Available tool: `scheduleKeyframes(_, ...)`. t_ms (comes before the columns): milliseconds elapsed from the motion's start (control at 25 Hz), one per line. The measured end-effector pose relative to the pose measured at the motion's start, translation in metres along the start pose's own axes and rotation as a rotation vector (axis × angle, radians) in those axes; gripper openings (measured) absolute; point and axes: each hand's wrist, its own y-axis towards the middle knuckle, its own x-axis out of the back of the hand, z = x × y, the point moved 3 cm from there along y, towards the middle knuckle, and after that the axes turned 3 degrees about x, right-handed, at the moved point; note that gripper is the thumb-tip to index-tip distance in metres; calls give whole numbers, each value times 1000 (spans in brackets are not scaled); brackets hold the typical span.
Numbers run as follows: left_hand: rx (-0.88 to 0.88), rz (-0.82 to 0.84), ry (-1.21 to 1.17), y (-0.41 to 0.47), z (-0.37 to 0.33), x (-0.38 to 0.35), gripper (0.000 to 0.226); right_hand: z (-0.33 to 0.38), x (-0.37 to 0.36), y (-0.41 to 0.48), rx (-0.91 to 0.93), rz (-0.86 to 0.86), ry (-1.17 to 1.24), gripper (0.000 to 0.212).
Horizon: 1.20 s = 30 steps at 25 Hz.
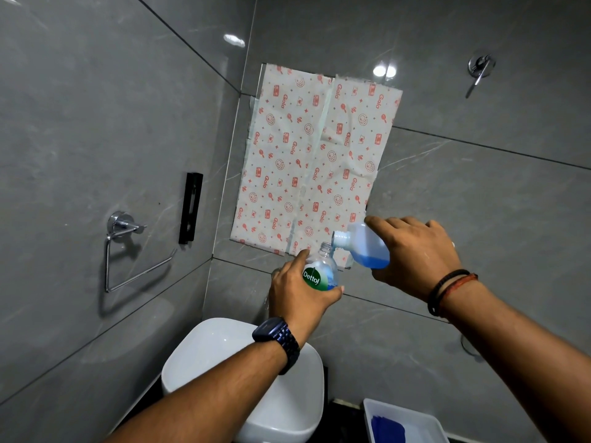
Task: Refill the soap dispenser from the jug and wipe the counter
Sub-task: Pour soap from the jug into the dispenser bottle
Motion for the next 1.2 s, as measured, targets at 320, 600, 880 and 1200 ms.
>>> scheduleKeyframes(320, 9, 7, 2, 2, 1, -5, 92, -3, -3, 0, 3, -5, 4, 79)
scheduleKeyframes(600, -4, -4, 9, 1, 0, -7, 91, -6, -7, 1, 7, 0, 10, 79)
scheduleKeyframes(880, 0, 4, 23, 2, 1, -11, 92, -7, -10, 0, 0, 15, 21, 81)
scheduleKeyframes(1200, 4, 8, -3, 2, 1, -15, 91, -10, -11, -1, 8, 6, 4, 79)
